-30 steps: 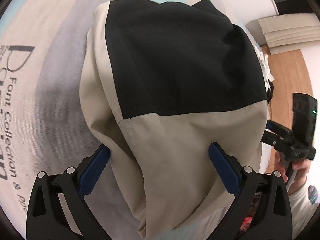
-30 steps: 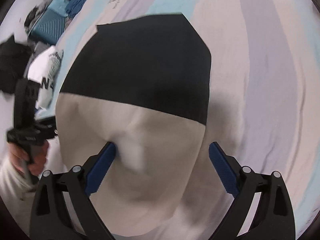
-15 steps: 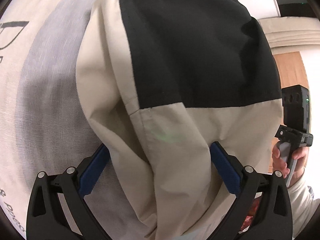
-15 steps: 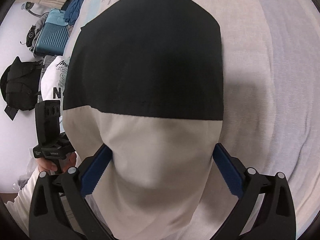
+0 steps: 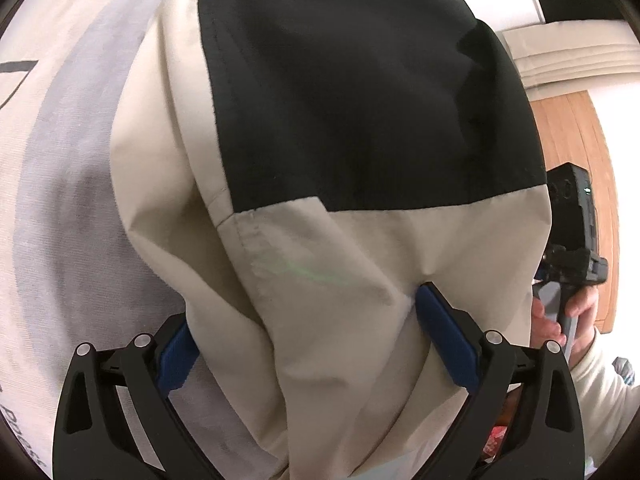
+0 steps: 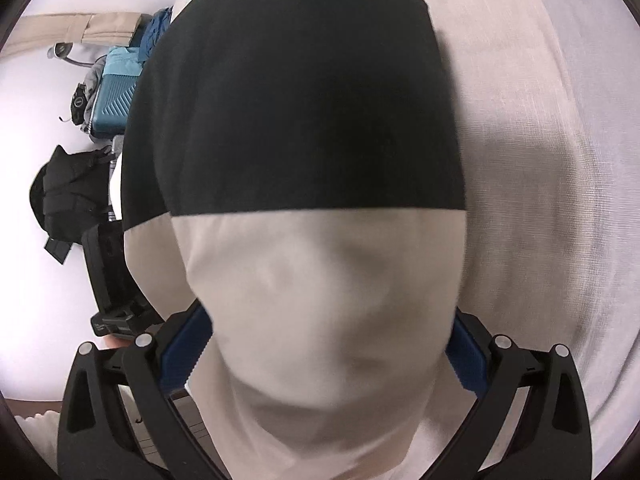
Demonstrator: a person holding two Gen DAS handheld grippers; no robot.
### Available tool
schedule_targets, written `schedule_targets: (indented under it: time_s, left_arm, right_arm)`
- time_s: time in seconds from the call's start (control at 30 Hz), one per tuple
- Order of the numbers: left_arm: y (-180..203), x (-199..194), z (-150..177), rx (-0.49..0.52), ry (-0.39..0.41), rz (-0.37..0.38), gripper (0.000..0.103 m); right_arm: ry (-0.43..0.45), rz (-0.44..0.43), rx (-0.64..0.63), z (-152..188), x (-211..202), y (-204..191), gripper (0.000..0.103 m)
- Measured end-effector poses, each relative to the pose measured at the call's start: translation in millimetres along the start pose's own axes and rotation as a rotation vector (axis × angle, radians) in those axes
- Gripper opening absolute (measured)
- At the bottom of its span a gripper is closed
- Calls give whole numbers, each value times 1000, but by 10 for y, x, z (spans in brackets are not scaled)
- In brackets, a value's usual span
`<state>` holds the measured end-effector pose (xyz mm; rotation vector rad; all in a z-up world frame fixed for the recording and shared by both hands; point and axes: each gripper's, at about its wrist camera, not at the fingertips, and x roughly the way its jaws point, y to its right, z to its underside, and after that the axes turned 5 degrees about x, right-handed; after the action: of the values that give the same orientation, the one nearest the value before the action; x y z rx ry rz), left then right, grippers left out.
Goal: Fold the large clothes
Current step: 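Grasp the bundle's beige side with both tools, then lift the folded jacket bundle with both tools and carry it toward the luggage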
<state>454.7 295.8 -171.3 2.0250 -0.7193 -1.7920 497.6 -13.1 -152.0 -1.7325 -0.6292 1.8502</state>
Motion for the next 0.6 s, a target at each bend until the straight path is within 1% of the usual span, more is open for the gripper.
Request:
schedule_targets:
  time_s: [0.03, 0.07, 0.1, 0.13, 0.17, 0.23, 0.3, 0.33, 0.37, 0.4, 0.47, 0.5, 0.53, 0.57, 0.6]
  left_arm:
    - [1, 42, 17, -1, -1, -3, 92]
    - [4, 83, 32, 0, -6, -11, 91]
    - [16, 89, 39, 6, -6, -16, 87]
    - [33, 91, 41, 12, -4, -19, 83]
    - [57, 100, 44, 18, -5, -28, 81]
    - [109, 109, 52, 26, 3, -46, 74]
    - [158, 124, 60, 24, 7, -66, 71]
    - [186, 134, 74, 28, 9, -76, 70]
    - [189, 153, 84, 22, 6, -79, 71]
    - [177, 168, 83, 13, 1, -81, 73]
    - [206, 227, 89, -10, -3, -99, 76]
    - [235, 243, 72, -8, -1, -115, 75]
    - [288, 246, 88, 1, 6, -143, 71]
    - [337, 245, 104, 2, 13, -159, 69]
    - [384, 247, 125, 3, 17, -171, 62]
  right_arm:
    - [10, 12, -16, 3, -12, -58, 89]
    - [16, 11, -22, 7, -25, -85, 81]
    - [18, 9, -23, 5, -38, -90, 74]
    - [19, 10, -23, 8, -49, -96, 71]
    - [18, 13, -21, 11, -64, -69, 67]
    - [18, 17, -15, 18, -84, -24, 67]
    - [16, 23, -8, 7, -71, -26, 68]
    - [9, 24, 3, 1, -66, 0, 69]
    - [1, 33, 8, -16, -40, 6, 73]
    - [1, 44, 6, -36, -8, -7, 79]
    - [-1, 76, -9, -53, 113, -52, 85]
    - [16, 110, -19, -44, 143, -103, 84]
    - [27, 128, -21, -36, 141, -141, 83]
    - [36, 137, -20, -24, 126, -170, 76]
    - [44, 142, -22, -12, 103, -197, 69]
